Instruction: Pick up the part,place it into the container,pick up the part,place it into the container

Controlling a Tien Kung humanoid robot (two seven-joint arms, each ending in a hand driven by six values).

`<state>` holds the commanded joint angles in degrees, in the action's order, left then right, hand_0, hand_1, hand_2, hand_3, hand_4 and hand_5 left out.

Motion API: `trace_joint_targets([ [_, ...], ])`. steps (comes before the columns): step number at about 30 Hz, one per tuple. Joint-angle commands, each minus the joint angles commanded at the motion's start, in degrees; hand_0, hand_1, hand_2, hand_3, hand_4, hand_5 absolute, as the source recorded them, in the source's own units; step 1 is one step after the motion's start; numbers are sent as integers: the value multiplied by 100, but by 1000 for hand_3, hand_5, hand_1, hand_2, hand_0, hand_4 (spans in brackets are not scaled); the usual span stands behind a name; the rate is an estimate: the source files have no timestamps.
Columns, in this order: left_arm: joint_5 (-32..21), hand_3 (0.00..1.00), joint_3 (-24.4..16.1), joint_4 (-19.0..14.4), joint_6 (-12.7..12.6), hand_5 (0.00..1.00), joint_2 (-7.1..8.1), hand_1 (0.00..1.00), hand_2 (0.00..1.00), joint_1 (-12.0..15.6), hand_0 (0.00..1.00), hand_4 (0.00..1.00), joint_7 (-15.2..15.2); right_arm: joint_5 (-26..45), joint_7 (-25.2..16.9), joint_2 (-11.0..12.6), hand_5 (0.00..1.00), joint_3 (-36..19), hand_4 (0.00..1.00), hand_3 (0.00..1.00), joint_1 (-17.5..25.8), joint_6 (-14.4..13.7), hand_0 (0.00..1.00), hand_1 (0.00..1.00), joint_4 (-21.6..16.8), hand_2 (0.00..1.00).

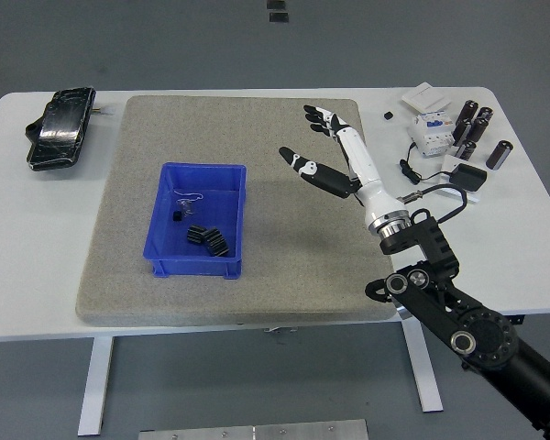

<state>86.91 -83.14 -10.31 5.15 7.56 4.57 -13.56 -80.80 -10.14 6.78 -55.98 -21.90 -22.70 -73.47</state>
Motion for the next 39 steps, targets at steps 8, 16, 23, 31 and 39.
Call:
trace_joint_targets([
  [8,-102,616,39,0,-11,576,-26,645,611,14,669,675,30,979,-631,140,581,-964,886,813,653,201,865,793,-295,797],
  [16,-319,616,118,0,-46,574,34,644,611,85,669,670,48,1673,-855,212,587,-1353,890,805,1146,271,860,794,-478,795],
  [23,-377,617,159,0,-37,575,84,644,611,30,669,670,70,1977,-953,204,605,-1524,884,798,1364,298,861,802,-481,792],
  [31,-525,617,209,0,-56,574,180,644,611,41,669,669,78,2152,-1015,183,622,-1528,876,799,1418,351,861,804,-471,792],
  [39,-633,618,237,0,-69,578,153,644,611,103,669,669,108,2230,-1032,175,630,-1569,873,796,1499,396,865,805,-551,791],
])
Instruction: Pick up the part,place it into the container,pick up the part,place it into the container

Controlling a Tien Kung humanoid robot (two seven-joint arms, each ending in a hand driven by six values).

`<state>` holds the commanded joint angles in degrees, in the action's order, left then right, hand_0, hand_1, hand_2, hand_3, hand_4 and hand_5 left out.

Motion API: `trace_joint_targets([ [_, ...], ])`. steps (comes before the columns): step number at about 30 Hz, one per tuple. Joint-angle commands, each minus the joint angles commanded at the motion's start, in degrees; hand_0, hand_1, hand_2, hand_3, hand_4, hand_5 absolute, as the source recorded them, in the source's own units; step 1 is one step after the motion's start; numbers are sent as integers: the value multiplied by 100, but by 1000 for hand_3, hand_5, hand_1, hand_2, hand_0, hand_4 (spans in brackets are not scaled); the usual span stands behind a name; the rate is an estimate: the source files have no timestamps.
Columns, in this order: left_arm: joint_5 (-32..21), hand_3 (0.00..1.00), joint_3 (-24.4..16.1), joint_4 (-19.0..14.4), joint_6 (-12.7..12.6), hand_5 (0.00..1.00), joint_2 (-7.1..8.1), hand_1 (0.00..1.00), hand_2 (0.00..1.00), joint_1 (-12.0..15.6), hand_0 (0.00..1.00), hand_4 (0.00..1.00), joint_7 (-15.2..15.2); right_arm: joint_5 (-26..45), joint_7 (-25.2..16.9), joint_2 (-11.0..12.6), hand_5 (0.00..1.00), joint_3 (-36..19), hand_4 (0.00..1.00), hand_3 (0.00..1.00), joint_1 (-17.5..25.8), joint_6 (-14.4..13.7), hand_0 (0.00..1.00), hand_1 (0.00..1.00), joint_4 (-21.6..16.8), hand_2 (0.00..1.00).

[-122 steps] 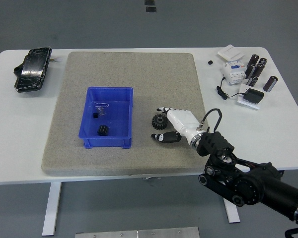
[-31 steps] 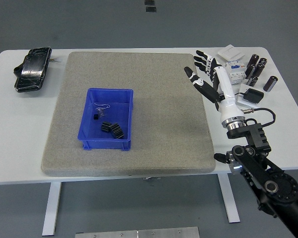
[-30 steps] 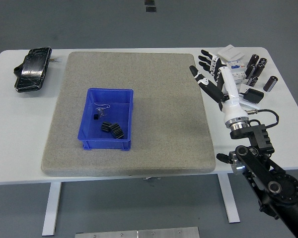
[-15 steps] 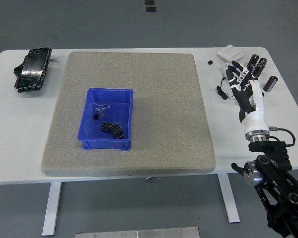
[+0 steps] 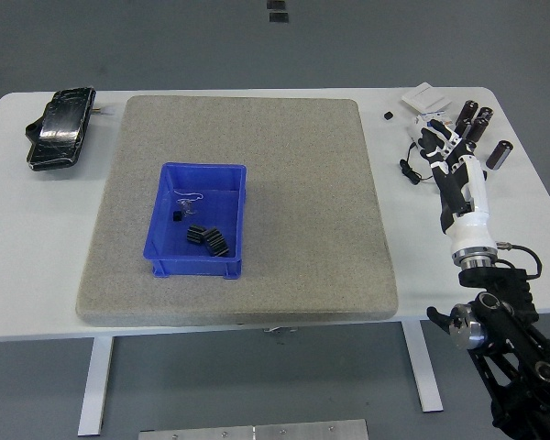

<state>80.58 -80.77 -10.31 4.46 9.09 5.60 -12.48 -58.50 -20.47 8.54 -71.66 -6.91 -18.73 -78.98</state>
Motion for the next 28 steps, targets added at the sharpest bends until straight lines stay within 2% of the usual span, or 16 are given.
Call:
trace_joint_targets([
  [5,-30,619,7,0,0,587,-51,644,612,36,669,676,-21,20,0,1,633,-88,871,795,61,17,864,805,-48,790],
  [19,-145,619,34,0,-15,590,-57,644,612,48,669,681,-17,3,37,-26,635,-121,869,794,85,52,862,803,-69,789],
  [28,-130,619,9,0,-16,589,-7,644,613,14,669,683,2,22,45,-16,637,-110,865,793,89,70,860,798,-64,787],
])
